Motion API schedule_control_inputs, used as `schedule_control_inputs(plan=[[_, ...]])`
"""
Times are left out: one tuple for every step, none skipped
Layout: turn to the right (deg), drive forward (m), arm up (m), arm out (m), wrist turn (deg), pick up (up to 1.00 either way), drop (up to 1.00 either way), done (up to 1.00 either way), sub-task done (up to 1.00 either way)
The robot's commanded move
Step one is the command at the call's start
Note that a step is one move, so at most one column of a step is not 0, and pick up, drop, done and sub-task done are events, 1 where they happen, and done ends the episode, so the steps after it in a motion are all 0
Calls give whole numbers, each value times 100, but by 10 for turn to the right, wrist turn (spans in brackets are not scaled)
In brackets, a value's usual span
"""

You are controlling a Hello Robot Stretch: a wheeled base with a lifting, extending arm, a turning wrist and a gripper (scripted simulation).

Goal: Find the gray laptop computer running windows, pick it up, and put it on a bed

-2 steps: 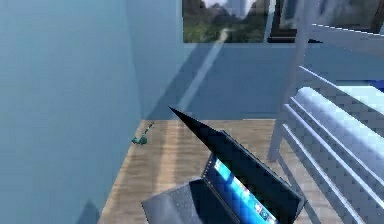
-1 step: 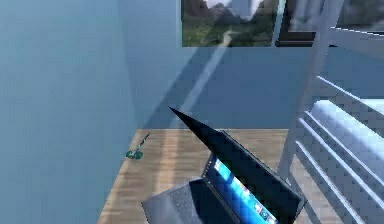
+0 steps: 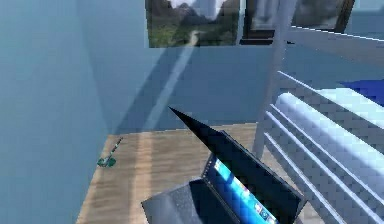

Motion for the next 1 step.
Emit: schedule_control_inputs(plan=[[0,100,0,0,0,0,0,0,0]])
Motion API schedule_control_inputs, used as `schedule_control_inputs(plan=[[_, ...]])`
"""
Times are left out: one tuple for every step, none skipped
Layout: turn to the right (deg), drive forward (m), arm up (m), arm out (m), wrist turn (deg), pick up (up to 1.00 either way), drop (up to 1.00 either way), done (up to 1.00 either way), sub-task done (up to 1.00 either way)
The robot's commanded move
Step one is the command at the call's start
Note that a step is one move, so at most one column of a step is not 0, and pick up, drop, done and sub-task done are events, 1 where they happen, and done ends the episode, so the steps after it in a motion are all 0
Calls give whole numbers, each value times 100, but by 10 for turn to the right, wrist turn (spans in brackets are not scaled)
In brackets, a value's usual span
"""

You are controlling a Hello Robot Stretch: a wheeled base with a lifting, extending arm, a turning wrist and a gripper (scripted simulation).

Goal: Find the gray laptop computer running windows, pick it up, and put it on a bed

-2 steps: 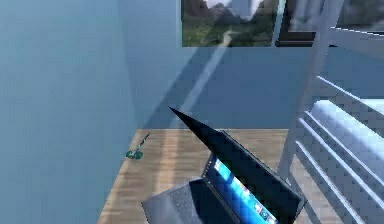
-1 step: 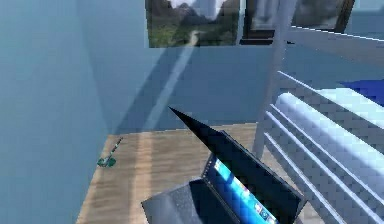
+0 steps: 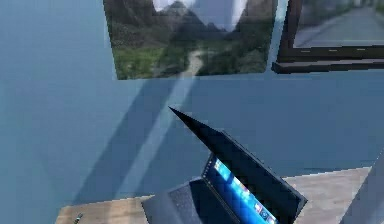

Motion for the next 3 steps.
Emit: schedule_control_inputs(plan=[[60,0,0,0,0,0,0,0,0],[0,65,0,0,0,0,0,0,0],[420,0,0,0,0,0,0,0,0]])
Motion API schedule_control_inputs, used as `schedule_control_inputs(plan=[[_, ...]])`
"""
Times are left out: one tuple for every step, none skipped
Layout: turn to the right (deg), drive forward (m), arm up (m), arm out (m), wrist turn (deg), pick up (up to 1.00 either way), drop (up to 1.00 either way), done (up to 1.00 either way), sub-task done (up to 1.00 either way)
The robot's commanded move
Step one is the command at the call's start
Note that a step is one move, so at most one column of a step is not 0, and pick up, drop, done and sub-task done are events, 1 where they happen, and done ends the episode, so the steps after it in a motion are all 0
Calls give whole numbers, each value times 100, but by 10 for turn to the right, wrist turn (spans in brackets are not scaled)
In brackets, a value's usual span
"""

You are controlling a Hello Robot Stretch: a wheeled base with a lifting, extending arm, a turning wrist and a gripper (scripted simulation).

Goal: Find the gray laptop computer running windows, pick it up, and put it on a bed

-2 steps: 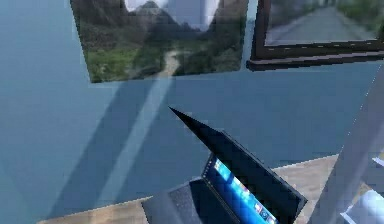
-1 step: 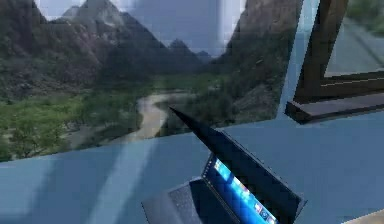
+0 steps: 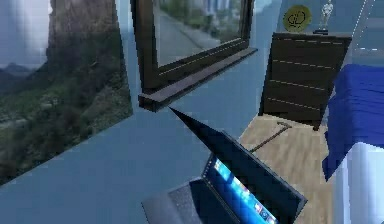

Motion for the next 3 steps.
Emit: schedule_control_inputs(plan=[[30,0,0,0,0,0,0,0,0],[0,35,0,0,0,0,0,0,0],[270,0,0,0,0,0,0,0,0]])
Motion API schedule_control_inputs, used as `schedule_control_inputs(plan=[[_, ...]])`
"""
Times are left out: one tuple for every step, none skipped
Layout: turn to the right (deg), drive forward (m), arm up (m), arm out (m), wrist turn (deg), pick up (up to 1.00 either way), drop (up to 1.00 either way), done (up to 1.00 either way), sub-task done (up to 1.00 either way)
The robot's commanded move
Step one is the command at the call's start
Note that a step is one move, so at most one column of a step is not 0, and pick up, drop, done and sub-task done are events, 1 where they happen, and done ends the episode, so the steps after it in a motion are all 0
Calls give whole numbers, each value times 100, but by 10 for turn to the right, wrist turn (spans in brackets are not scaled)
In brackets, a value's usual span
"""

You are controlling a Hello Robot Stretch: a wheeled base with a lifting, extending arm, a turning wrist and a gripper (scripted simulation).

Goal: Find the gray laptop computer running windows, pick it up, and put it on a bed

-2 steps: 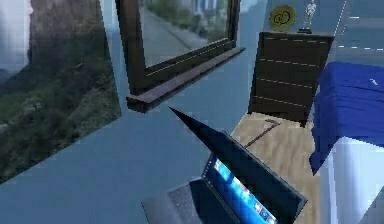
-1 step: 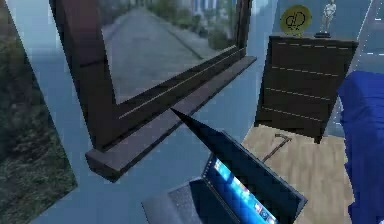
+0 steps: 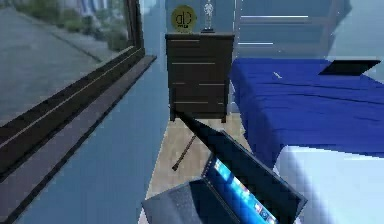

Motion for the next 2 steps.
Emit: schedule_control_inputs(plan=[[0,75,0,0,0,0,0,0,0],[90,0,0,0,0,0,0,0,0]])
